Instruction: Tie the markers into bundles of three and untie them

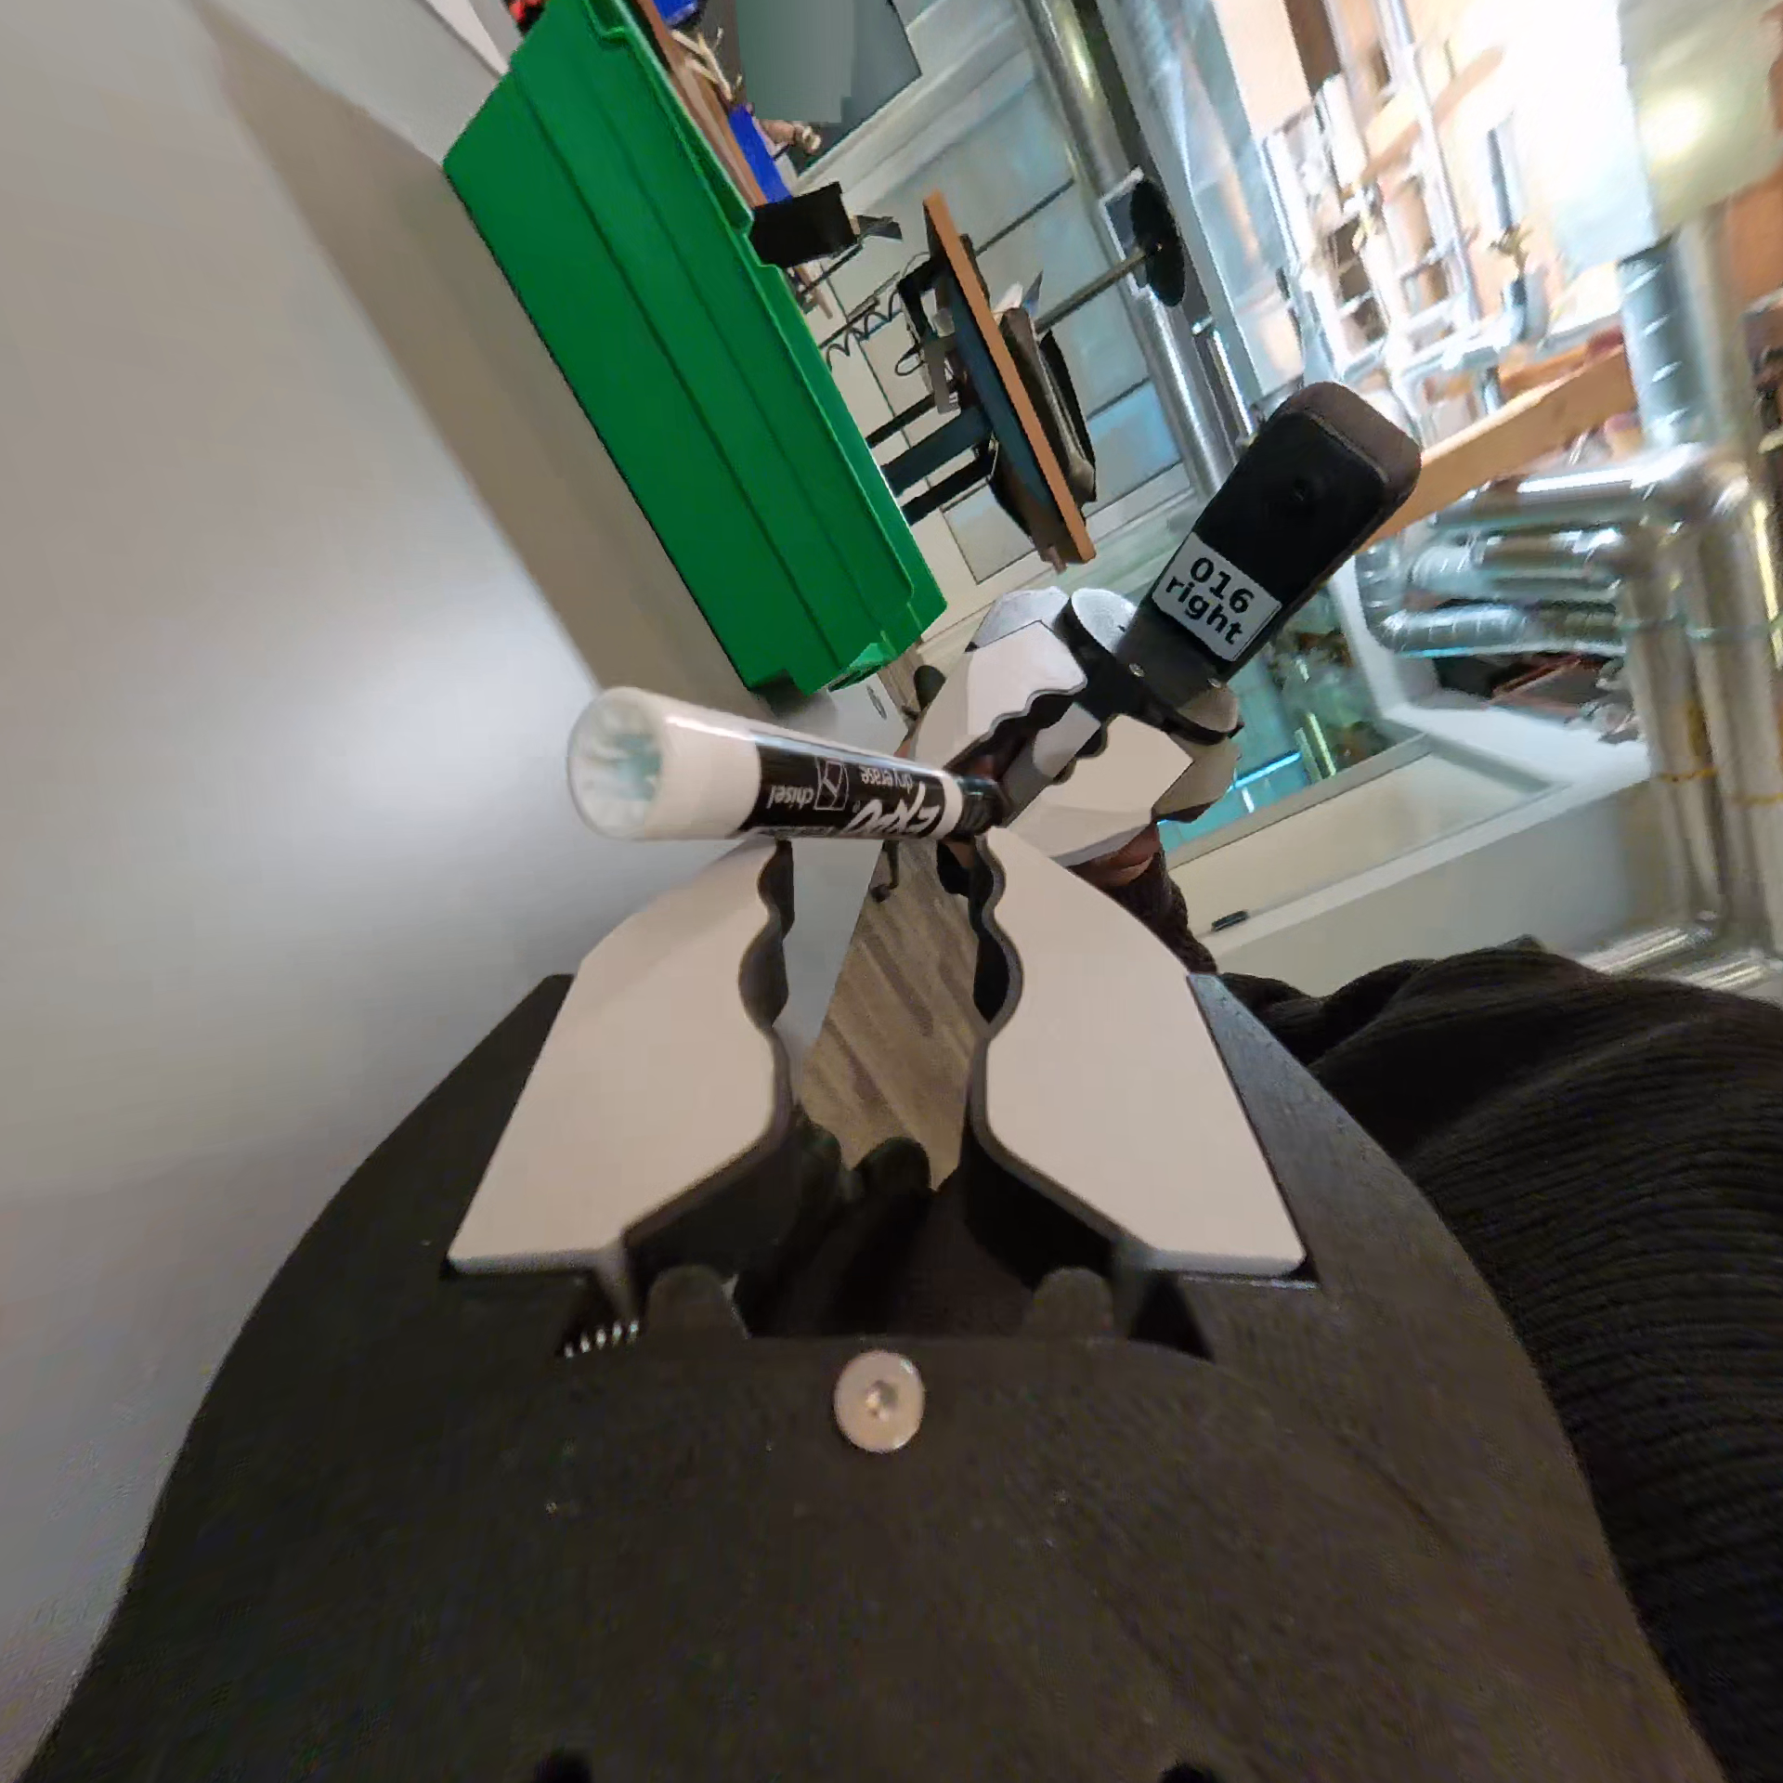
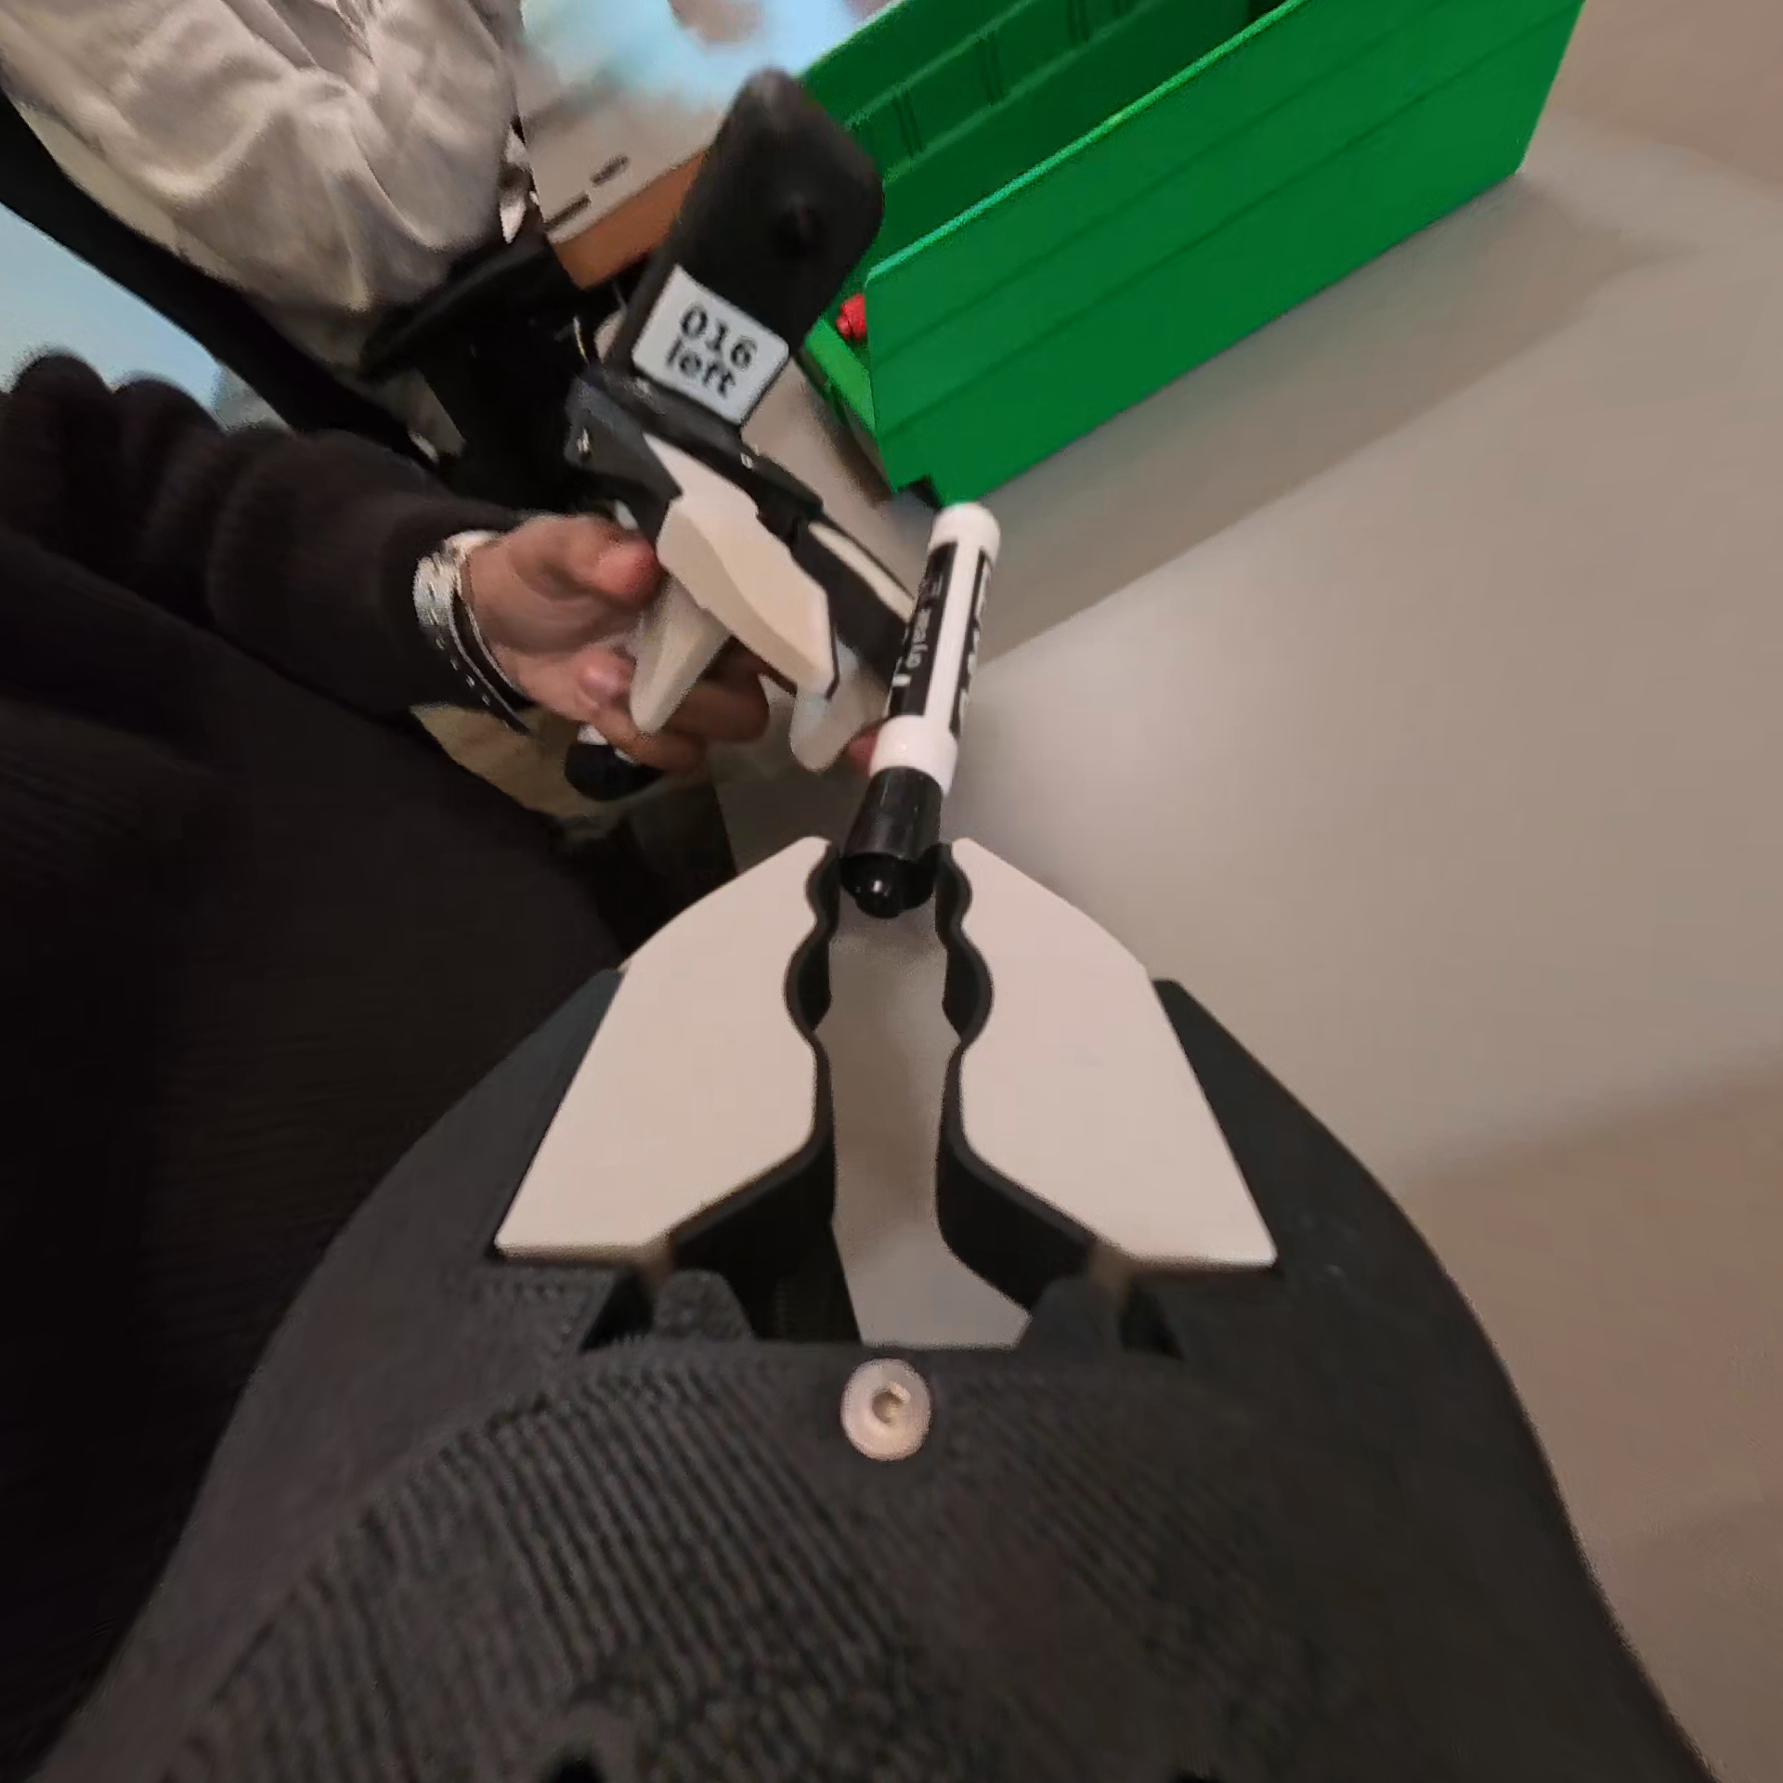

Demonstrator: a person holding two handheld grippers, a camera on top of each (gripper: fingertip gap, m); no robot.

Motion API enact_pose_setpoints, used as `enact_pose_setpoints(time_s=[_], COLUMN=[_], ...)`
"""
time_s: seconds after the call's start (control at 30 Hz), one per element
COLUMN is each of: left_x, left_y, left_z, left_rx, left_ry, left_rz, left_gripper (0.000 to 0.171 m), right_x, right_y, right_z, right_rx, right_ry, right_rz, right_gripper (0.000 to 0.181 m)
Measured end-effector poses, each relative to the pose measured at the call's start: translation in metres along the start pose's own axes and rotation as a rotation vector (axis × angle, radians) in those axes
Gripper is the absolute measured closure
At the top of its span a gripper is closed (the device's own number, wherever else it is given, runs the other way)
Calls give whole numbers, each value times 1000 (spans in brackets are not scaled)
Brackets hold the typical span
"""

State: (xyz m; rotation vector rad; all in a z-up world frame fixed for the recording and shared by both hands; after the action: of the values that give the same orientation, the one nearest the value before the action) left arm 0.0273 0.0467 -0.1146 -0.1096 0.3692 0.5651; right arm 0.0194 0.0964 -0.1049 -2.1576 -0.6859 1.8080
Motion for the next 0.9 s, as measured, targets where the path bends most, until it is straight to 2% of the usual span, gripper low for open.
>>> enact_pose_setpoints(time_s=[0.23, 0.33, 0.57, 0.77, 0.9], left_x=[1, -4, -10, -11, -1], left_y=[9, 3, -18, -38, -42], left_z=[9, 9, 9, 7, 8], left_rx=[21, 11, -27, -166, -226], left_ry=[88, 90, 113, 271, 351], left_rz=[-33, 1, 75, 135, 130], left_gripper=[133, 148, 152, 152, 152], right_x=[8, 15, 11, 7, 7], right_y=[-7, 0, 22, 50, 75], right_z=[-13, -8, 0, 4, -5], right_rx=[-28, -2, -3, 21, 23], right_ry=[-139, -175, -185, -230, -322], right_rz=[11, -44, -39, -79, -137], right_gripper=[162, 162, 162, 129, 121])
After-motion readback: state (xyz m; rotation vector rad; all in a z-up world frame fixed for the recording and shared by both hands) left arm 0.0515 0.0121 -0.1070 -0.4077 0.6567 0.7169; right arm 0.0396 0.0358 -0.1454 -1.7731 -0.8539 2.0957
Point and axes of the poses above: each gripper's, where its closed fingertips meet, y out along the fingers, x out of its underside, z = x × y across the jaws, the point moved 1 cm from there along -y, back along the fingers, and after that the axes turned 9 degrees about -y, right-handed, at the moved point
